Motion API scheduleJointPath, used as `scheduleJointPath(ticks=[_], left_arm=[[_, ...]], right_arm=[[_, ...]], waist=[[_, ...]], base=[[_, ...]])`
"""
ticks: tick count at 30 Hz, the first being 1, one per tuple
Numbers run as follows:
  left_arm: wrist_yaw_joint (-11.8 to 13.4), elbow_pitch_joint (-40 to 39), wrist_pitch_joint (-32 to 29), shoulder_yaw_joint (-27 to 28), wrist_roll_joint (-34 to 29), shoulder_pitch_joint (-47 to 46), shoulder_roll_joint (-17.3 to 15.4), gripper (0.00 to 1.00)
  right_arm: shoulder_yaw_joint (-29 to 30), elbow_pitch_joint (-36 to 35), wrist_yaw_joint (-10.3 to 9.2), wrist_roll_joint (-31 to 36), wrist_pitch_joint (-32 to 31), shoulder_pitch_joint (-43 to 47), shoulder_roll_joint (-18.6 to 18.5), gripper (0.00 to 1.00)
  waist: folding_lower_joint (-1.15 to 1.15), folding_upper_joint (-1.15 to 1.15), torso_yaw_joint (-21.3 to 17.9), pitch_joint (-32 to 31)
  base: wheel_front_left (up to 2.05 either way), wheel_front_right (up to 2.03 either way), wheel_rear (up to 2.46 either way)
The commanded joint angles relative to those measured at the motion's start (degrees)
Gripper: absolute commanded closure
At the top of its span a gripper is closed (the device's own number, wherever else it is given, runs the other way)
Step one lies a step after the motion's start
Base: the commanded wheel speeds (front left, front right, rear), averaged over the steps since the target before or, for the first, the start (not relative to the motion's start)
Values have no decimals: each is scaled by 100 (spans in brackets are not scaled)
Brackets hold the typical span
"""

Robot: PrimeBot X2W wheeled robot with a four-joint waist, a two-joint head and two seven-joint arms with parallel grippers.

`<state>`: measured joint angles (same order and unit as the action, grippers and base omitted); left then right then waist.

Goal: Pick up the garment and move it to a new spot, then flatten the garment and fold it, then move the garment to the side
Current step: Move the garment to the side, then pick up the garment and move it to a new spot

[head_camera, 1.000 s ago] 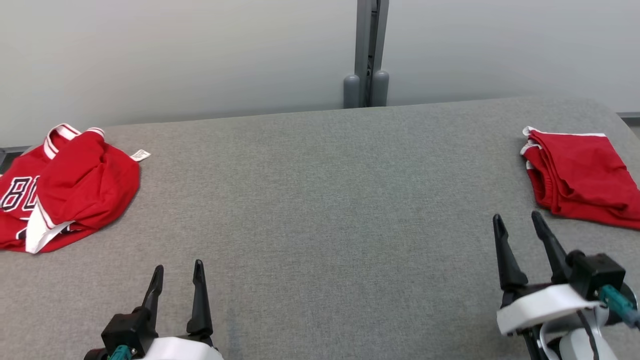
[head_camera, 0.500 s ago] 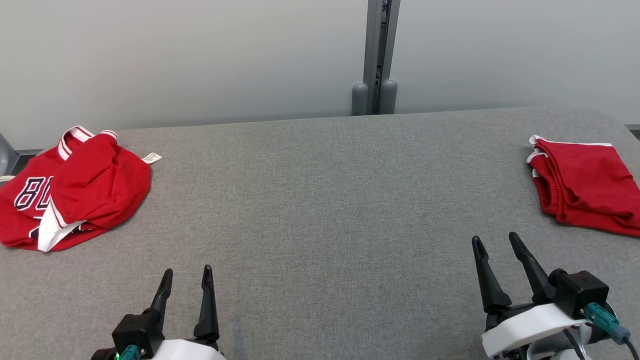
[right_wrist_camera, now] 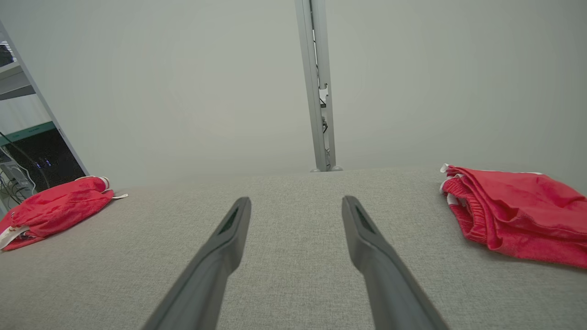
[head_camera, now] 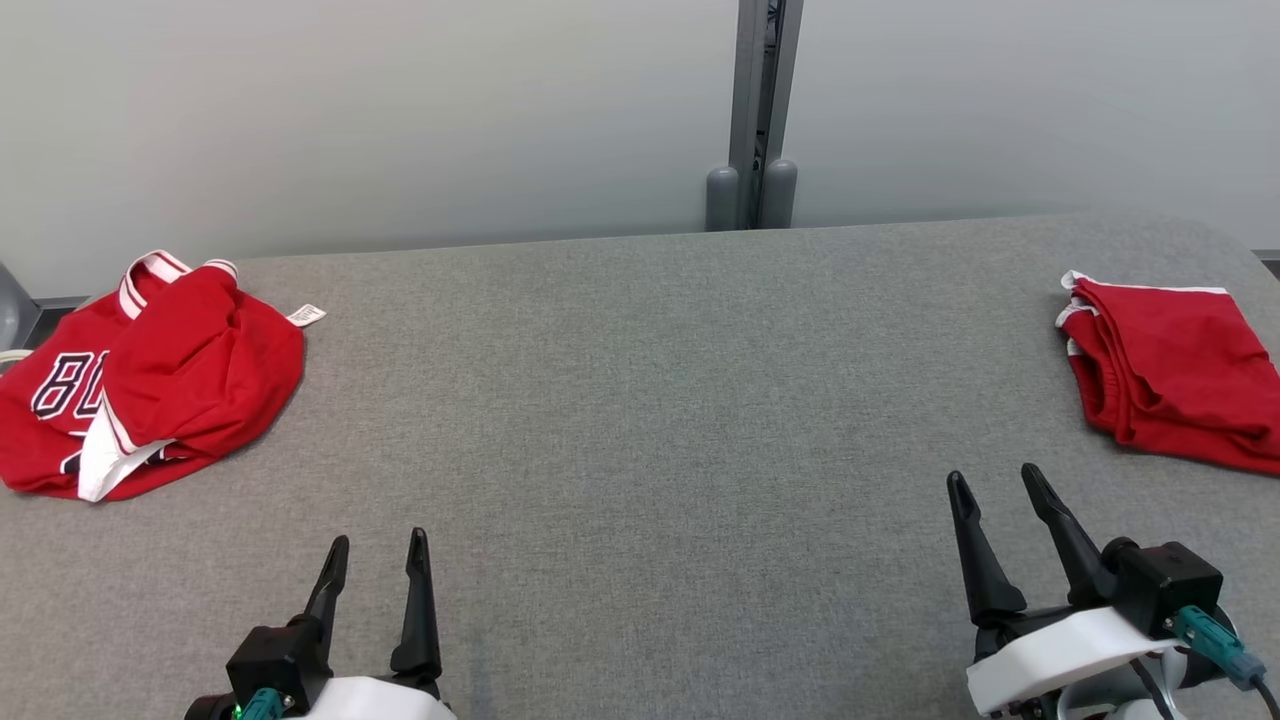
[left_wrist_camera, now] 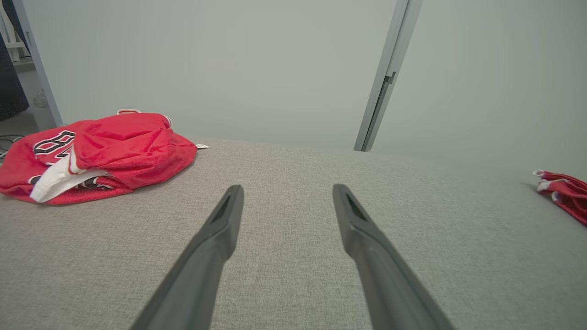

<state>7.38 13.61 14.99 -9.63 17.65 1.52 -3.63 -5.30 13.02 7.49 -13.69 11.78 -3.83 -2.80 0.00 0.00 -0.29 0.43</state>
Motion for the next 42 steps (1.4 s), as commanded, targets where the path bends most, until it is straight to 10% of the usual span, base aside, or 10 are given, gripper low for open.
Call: scheduleJointPath(ticks=[1, 12, 31, 42], left_arm=[[-8, 3, 27, 17, -35, -95, -22, 0], [-3, -24, 27, 20, -65, -138, -14, 0], [4, -74, 27, 107, -81, -45, -148, 0], [205, -649, 27, 546, -8, 366, -81, 0]], right_arm=[[30, -49, 2, 9, 19, 62, -22, 0], [105, -66, 2, -41, 9, 116, -22, 0], [-22, -34, 2, -105, 55, 159, -23, 0], [-631, 226, 2, -129, -10, -469, -30, 0]], waist=[[0, 0, 11, 1], [0, 0, 389, -26], [0, 0, 2949, -128], [0, 0, 3094, 126]], base=[[0, 0, 0], [0, 0, 0], [0, 0, 0], [0, 0, 0]])
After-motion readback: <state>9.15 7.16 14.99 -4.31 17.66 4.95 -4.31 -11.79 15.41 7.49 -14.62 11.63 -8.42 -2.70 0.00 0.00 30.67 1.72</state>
